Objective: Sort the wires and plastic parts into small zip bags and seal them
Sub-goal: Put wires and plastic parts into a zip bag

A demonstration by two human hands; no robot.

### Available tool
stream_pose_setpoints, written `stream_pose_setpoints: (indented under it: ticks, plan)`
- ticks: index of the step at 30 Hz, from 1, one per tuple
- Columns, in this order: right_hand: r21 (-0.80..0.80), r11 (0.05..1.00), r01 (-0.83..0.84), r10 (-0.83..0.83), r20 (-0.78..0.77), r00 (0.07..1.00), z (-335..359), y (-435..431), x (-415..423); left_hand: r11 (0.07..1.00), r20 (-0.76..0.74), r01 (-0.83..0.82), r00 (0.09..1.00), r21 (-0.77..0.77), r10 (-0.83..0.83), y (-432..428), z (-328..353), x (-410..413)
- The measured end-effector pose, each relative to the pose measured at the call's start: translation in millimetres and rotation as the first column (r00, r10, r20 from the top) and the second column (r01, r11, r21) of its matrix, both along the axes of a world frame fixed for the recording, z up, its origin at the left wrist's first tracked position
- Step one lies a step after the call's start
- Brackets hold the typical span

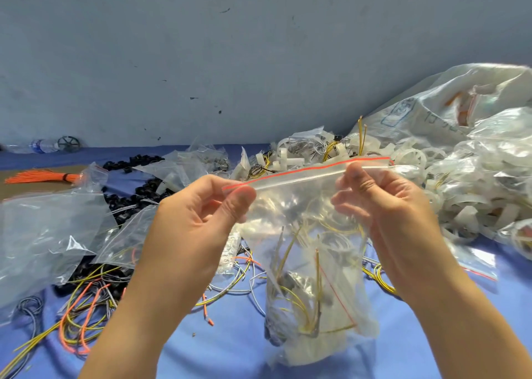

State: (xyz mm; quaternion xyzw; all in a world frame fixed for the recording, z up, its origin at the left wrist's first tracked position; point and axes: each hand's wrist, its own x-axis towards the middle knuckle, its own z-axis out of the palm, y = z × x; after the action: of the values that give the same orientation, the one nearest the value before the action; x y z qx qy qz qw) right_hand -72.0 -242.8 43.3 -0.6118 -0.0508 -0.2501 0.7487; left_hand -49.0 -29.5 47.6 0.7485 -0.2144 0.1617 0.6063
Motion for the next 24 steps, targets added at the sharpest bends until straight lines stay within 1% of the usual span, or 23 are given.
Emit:
stream_pose_setpoints:
  ticks: [4,6,9,11,14,16,18,19,20,21,22,24]
  plan:
    - [-0.005,0.996,-0.087,0.087,-0.016,0.996,-2,-2,-1,0.998,-0.022,0.011,1.0,-0.067,-0.012,2,-5,5]
    - [0.002,0.994,-0.105,0.105,0.003,0.994,-1,-4,-1,0.997,-0.02,0.017,1.0,-0.078,-0.018,3,-6,6]
    - [-0.03,0.992,-0.12,0.121,0.047,0.992,4,-6,-2,0.995,-0.013,0.03,0.999,-0.093,-0.032,3,-5,6]
    - [-0.041,0.989,-0.141,0.144,0.078,0.987,5,-5,-2,0.994,-0.022,0.063,0.998,-0.092,-0.065,3,-3,4]
    - [-0.08,0.987,-0.137,0.144,0.093,0.985,5,-4,-3,0.993,-0.027,0.107,0.994,-0.043,-0.109,2,1,3]
    - [-0.147,0.984,-0.098,0.114,0.1,0.989,7,-6,-5,0.993,-0.02,0.117,0.993,-0.018,-0.118,2,2,2]
    - [-0.283,0.959,-0.027,0.059,0.104,0.993,11,-9,-9,0.992,-0.008,0.123,0.992,-0.007,-0.123,1,3,1]
    - [-0.368,0.93,0.012,0.028,0.103,0.994,13,-11,-11,0.993,0.002,0.117,0.993,0.007,-0.117,0,3,1]
    - [-0.471,0.88,0.056,-0.008,0.104,0.995,16,-13,-14,0.994,0.013,0.106,0.994,0.026,-0.106,0,3,0]
    - [-0.589,0.8,0.112,-0.053,0.117,0.992,19,-13,-15,0.995,0.027,0.093,0.995,0.043,-0.095,0,3,-1]
    - [-0.7,0.691,0.178,-0.105,0.146,0.984,23,-14,-17,0.995,0.042,0.083,0.995,0.058,-0.085,0,3,-1]
    - [-0.833,0.479,0.277,-0.168,0.223,0.96,29,-11,-19,0.995,0.071,0.066,0.995,0.077,-0.072,-1,5,-3]
